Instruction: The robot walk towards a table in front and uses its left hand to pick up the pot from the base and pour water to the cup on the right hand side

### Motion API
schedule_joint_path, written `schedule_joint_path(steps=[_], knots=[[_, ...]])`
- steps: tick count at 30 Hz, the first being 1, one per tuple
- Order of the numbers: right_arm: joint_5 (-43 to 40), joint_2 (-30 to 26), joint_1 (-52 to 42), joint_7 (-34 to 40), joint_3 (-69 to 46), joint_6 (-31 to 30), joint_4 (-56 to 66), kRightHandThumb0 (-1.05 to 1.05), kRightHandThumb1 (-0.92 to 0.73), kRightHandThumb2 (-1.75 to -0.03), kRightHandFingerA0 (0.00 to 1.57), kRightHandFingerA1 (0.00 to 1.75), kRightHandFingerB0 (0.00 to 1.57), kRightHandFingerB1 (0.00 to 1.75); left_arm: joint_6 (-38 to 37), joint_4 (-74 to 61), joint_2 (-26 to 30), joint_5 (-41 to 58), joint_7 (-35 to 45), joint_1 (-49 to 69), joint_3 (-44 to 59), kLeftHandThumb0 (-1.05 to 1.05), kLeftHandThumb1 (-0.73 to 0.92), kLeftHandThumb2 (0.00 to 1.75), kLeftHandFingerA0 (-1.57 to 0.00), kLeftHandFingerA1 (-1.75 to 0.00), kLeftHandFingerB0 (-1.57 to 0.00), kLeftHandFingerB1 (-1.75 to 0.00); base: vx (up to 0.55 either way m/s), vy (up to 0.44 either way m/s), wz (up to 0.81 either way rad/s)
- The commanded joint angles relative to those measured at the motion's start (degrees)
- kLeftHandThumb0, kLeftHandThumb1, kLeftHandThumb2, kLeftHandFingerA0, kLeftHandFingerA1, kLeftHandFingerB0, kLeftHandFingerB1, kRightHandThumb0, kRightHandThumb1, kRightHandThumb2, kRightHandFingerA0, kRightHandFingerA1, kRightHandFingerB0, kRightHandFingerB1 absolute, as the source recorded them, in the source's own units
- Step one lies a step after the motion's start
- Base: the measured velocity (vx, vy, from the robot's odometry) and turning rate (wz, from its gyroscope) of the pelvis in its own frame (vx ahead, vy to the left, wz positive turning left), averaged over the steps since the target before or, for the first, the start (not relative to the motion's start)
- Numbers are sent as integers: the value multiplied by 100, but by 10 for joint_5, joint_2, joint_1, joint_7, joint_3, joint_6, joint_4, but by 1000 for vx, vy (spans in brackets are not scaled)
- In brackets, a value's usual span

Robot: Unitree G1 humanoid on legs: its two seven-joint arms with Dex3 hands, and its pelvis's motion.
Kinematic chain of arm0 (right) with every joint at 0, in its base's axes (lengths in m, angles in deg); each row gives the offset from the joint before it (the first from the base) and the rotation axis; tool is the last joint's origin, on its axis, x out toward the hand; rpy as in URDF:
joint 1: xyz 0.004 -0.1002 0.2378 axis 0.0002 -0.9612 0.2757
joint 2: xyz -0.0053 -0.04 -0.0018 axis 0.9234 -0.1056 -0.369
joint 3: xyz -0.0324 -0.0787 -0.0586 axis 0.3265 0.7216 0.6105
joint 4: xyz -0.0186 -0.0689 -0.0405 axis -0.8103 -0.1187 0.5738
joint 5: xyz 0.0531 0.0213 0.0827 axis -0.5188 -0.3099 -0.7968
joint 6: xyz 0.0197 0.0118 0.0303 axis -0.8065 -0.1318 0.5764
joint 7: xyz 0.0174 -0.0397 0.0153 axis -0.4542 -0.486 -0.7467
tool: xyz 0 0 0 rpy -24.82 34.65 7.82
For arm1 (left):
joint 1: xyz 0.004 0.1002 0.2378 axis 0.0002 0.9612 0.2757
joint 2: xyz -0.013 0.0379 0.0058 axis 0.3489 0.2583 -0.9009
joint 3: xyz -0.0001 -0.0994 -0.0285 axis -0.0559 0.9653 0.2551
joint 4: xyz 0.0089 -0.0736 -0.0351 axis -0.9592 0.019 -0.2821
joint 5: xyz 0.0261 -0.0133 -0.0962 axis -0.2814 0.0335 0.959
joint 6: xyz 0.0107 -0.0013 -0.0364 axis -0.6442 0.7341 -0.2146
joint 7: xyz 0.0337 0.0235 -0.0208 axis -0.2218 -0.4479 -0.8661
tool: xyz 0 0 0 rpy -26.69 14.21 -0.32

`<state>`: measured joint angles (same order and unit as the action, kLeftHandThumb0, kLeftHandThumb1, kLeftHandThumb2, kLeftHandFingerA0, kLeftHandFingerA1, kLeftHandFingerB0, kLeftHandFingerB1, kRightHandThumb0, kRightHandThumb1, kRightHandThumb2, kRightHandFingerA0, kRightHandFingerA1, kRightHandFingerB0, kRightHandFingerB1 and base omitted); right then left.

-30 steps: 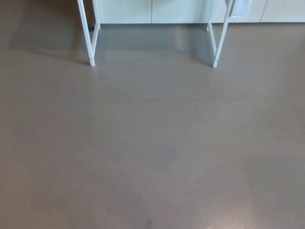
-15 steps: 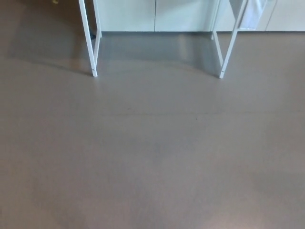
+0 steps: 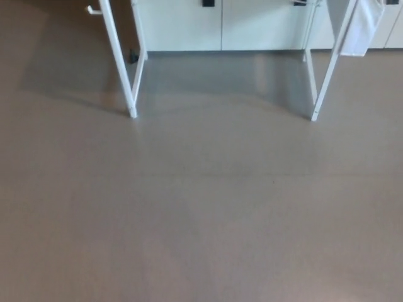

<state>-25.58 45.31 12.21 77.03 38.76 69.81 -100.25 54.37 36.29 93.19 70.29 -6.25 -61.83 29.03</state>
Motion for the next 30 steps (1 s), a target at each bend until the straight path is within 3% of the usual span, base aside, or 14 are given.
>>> schedule_joint_path(steps=[1, 6, 10, 12, 14, 17, 18, 20, 21, 22, 24, 25, 28, 30], knots=[[-9, 10, -16, 15, 5, -15, 42, -14, -40, -86, 52, 67, 11, 49, 18, -21, 12, 9, -13, -1, 1, 1, 43, 90, -30, -58, -17, -51, 499, 160, -15], [-12, 5, 2, 16, 1, -8, 16, -14, -41, -88, 48, 66, 10, 50, 9, -4, 17, 4, -21, -13, -1, 0, 41, 88, -30, -57, -16, -51, 421, 146, -38], [-15, 2, -4, -4, 0, 3, 5, -20, -58, -56, 49, 51, 19, 33, 6, 10, 17, 7, -23, -22, 0, 0, 38, 87, -31, -58, -20, -52, 338, 79, 8], [-7, 1, -18, -14, 3, 20, -10, -15, -41, -88, 44, 65, 7, 49, 11, 13, 19, 6, -20, -14, -2, 0, 60, 56, -41, -44, -32, -34, 372, -30, 16], [-14, 0, -14, -10, -4, 20, -22, -13, -45, -90, 48, 67, 5, 47, 11, 11, 19, 7, -18, -12, -3, 1, 42, 90, -31, -59, -17, -51, 384, -98, 19], [-20, 5, -23, -4, -4, 4, 6, -12, -45, -89, 52, 69, 6, 47, 4, 24, 21, 5, -23, -22, -5, 1, 41, 89, -30, -58, -18, -51, 511, -166, 21], [-17, 0, -21, -11, -4, 12, -9, -14, -61, -57, 50, 51, 17, 32, 2, 28, 23, 3, -25, -22, -6, 1, 39, 87, -32, -59, -19, -52, 546, -99, 95], [-16, -6, -12, -20, -4, 22, -31, -13, -43, -88, 48, 66, 3, 46, 3, 30, 25, 2, -31, -28, -8, 1, 40, 88, -30, -58, -18, -52, 537, -108, 37], [-17, -9, -3, -26, -6, 28, -45, -17, -59, -57, 48, 50, 16, 32, 9, 22, 26, 2, -25, -29, -12, 0, 43, 90, -25, -56, -15, -50, 529, -100, 3], [-17, -12, 2, -27, -6, 33, -52, -12, -45, -90, 43, 64, 5, 48, 14, 14, 27, 1, -24, -30, -16, 0, 42, 90, -24, -56, -14, -51, 520, -92, -5], [-23, -9, 5, -19, -11, 27, -45, -11, -45, -90, 44, 65, 5, 48, 26, 2, 27, -1, -35, -31, -22, -1, 43, 91, -30, -59, -15, -51, 396, -109, 1], [-26, -13, 9, -18, -16, 28, -53, -16, -61, -57, 49, 52, 17, 33, 32, 5, 28, 2, -36, -33, -21, -1, 44, 91, -34, -60, -14, -51, 399, -79, -6], [-18, -19, 18, -15, -21, 43, -78, -18, -57, -56, 52, 51, 20, 33, 48, -5, 33, 7, -28, -28, -22, -1, 47, 93, -31, -59, -12, -50, 366, 4, -22], [-19, -20, 17, -19, -21, 40, -77, -14, -41, -87, 53, 68, 6, 47, 60, -19, 36, 13, -31, -21, -18, -3, 44, 90, -28, -58, -14, -51, 491, 124, -19]])
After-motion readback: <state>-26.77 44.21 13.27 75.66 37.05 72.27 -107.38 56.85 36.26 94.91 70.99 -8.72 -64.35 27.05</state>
